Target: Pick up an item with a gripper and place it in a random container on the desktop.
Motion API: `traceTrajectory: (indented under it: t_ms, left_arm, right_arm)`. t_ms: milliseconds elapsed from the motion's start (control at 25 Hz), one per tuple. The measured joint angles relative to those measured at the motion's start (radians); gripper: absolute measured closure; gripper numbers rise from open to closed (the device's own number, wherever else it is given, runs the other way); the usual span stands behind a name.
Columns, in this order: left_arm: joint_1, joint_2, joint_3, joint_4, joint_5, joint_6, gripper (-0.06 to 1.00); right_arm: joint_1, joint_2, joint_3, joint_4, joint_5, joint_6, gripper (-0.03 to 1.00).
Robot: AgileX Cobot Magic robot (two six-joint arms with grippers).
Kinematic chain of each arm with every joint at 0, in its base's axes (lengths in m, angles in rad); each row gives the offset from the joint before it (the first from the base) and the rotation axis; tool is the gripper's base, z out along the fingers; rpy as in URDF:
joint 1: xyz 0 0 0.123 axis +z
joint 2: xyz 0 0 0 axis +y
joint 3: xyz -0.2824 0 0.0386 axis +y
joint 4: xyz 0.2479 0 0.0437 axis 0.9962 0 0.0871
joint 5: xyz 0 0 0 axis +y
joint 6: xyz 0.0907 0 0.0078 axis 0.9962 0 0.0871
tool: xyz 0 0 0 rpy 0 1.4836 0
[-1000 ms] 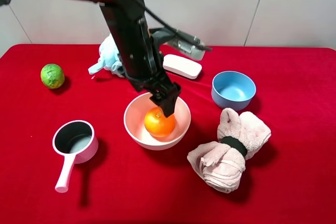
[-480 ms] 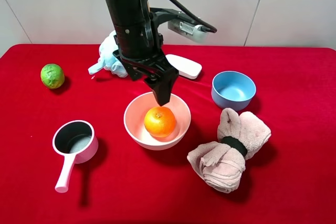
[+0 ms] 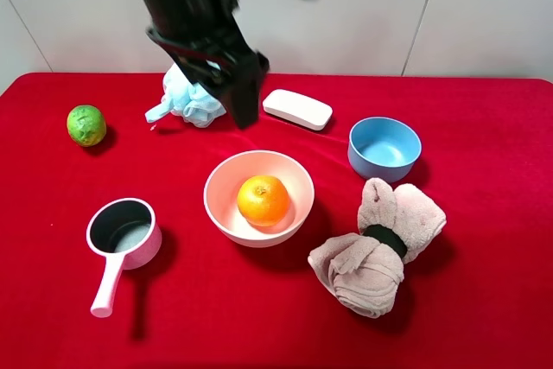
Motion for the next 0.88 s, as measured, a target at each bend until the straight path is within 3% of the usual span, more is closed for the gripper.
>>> traceTrajectory:
  t_ms: [520, 880]
  left_arm:
    - [0.0, -0.227, 0.016, 0.012, 0.003, -0.047, 0.07]
    - [0.0, -0.426, 0.202, 0.012, 0.003, -0.05, -0.03]
  right_arm:
    - [0.0, 0.0, 0.0, 0.0, 0.0, 0.0, 0.27]
    - [0.0, 0.0, 0.0, 0.0, 0.0, 0.0, 0.27]
